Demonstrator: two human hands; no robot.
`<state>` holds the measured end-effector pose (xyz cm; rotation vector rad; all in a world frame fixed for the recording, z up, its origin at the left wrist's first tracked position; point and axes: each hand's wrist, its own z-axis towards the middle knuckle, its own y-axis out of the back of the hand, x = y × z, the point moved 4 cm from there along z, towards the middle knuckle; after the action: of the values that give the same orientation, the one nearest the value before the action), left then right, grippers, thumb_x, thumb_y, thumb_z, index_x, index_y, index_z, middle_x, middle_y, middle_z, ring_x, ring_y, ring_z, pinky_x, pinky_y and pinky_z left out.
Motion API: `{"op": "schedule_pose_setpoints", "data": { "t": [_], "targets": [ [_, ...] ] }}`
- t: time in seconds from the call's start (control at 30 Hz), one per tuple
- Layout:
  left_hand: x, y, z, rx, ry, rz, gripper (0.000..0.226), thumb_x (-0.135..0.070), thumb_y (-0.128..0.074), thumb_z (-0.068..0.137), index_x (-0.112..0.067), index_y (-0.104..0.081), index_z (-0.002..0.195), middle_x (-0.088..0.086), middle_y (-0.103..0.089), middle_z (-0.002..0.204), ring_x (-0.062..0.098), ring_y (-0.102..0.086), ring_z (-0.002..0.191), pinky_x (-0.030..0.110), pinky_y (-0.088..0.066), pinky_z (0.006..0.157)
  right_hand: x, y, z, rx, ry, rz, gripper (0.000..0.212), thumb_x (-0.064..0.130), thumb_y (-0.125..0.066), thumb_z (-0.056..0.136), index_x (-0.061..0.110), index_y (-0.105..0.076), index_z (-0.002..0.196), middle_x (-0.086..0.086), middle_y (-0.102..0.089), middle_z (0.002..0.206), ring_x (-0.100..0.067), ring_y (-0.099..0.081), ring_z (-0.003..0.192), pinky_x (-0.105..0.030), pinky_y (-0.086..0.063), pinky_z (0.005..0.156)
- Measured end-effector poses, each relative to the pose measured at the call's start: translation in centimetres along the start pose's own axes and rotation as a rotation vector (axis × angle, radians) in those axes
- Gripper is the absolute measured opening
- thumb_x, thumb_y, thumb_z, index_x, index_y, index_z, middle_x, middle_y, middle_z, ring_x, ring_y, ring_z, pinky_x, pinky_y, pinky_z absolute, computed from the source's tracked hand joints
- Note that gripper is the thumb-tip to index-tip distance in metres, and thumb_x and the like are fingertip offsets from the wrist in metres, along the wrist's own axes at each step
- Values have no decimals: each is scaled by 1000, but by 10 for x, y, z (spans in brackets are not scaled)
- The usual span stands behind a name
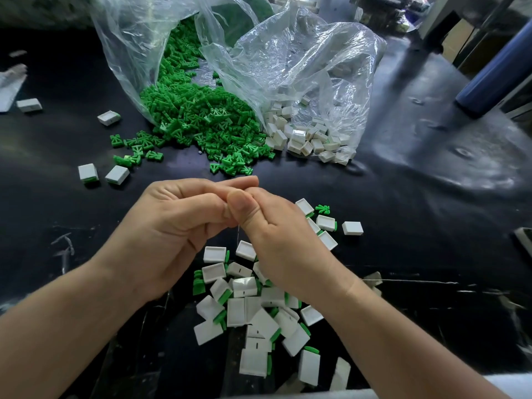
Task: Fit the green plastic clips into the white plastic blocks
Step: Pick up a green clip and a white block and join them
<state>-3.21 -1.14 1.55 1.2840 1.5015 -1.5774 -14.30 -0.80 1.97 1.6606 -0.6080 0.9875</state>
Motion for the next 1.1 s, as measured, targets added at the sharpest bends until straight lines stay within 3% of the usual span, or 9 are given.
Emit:
{"op": "schedule_pose_setpoints", "data": {
  "t": [0.17, 0.3, 0.4, 0.5, 0.63, 0.7, 0.77, 0.87, 1.1],
  "targets": [
    [-1, 4, 1, 28, 13, 91, 24, -2, -63, 63, -19, -77, 73, 4, -74, 87, 16, -70, 85, 21, -54, 68, 0, 2, 2, 25, 22, 19, 48, 44, -29, 94, 13, -62, 112, 0, -64, 102, -15, -56, 98, -39, -43, 88],
    [1, 4, 2, 18, 34, 106, 21, -5, -63, 62, -16, -76, 74, 5, -74, 86, 18, -70, 84, 22, -54, 67, -4, 7, 3, 70, -22, 173, 70, 60, -26, 82, 6, -65, 103, 17, -49, 55, 0, -43, 56, -21, -34, 59],
    [0, 2, 3, 30, 36, 83, 20, -5, -67, 60, -14, -75, 77, 6, -74, 86, 19, -70, 85, 22, -54, 66, -8, 13, 5, 86, -101, 274, 71, 60, -25, 86, -2, -57, 72, 5, -41, 51, -6, -33, 45, -20, -29, 49],
    [-1, 3, 2, 21, 28, 100, 22, -10, -66, 61, -8, -73, 82, 10, -73, 91, 25, -69, 91, 23, -55, 67, -12, 20, 8, 13, -116, 255, 72, 55, -27, 91, -4, -63, 71, 8, -42, 44, -4, -34, 40, -21, -29, 50],
    [-3, 5, 1, -11, 0, 186, 25, -9, -70, 58, -9, -75, 83, 15, -73, 89, 24, -70, 86, 22, -57, 64, -19, 32, 13, -151, -107, 213, 51, 49, -38, 92, 19, -66, 62, 13, -44, 38, 1, -41, 39, -19, -27, 52],
    [-5, 0, -2, 34, -21, 283, 23, -12, -78, 54, -15, -77, 76, 11, -73, 78, 16, -69, 71, 18, -54, 56, -22, 36, 14, -190, -106, 187, 47, 46, -42, 92, 21, -62, 57, 14, -45, 38, 2, -41, 39, -20, -28, 51],
    [-4, -7, -7, 114, -19, 385, 38, -14, -88, 39, -16, -77, 75, 9, -73, 73, 13, -68, 63, 16, -51, 54, -23, 39, 15, -233, -89, 94, 41, 42, -49, 91, 21, -62, 58, 18, -47, 39, 3, -42, 41, -15, -31, 49],
    [-2, -14, -10, 166, -6, 443, 36, -33, -75, 46, -21, -76, 80, 7, -73, 73, 12, -69, 63, 14, -51, 56, -24, 44, 16, -300, -52, -52, 31, 35, -60, 86, 15, -63, 63, 19, -46, 40, 2, -42, 45, -11, -33, 48],
    [-4, -4, -3, 16, -50, 459, 35, -43, -66, 50, -21, -75, 77, 10, -71, 68, 9, -64, 58, 14, -44, 46, -29, 52, 18, -409, -31, -163, 48, 41, -51, 90, 12, -52, 52, 15, -44, 36, -4, -41, 41, -18, -30, 46]
  ]
}}
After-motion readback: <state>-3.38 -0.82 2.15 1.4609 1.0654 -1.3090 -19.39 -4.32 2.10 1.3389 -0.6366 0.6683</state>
